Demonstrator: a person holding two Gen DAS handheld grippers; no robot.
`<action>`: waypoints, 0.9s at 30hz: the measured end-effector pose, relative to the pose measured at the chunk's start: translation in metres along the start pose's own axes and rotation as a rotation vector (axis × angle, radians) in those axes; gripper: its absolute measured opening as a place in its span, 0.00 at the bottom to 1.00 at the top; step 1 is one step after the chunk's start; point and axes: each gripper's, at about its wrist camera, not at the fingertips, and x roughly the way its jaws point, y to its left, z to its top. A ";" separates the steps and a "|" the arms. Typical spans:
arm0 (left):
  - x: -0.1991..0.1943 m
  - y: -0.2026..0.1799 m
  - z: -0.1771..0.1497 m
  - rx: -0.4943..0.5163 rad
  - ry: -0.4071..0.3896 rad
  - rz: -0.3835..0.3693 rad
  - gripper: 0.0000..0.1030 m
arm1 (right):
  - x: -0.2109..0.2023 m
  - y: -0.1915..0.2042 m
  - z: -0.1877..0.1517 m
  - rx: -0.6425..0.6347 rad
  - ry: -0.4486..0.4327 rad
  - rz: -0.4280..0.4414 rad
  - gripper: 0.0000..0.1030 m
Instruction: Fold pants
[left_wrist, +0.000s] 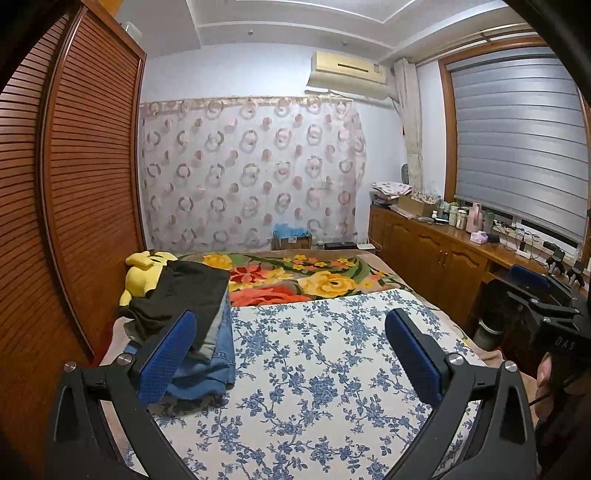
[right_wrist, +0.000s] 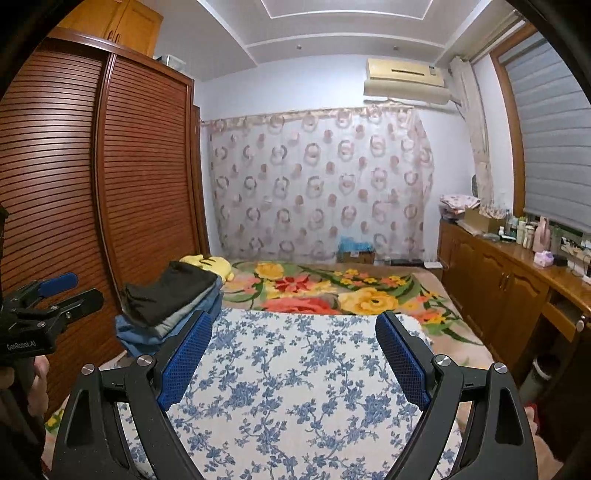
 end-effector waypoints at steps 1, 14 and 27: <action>-0.001 0.001 0.000 0.001 -0.002 0.003 0.99 | -0.001 0.000 -0.001 -0.001 -0.004 -0.002 0.89; 0.001 0.002 -0.006 0.001 0.005 0.020 0.99 | 0.009 -0.002 -0.007 0.000 0.002 -0.006 0.89; 0.002 0.003 -0.006 0.002 0.006 0.020 0.99 | 0.006 -0.003 -0.008 0.002 0.005 -0.007 0.89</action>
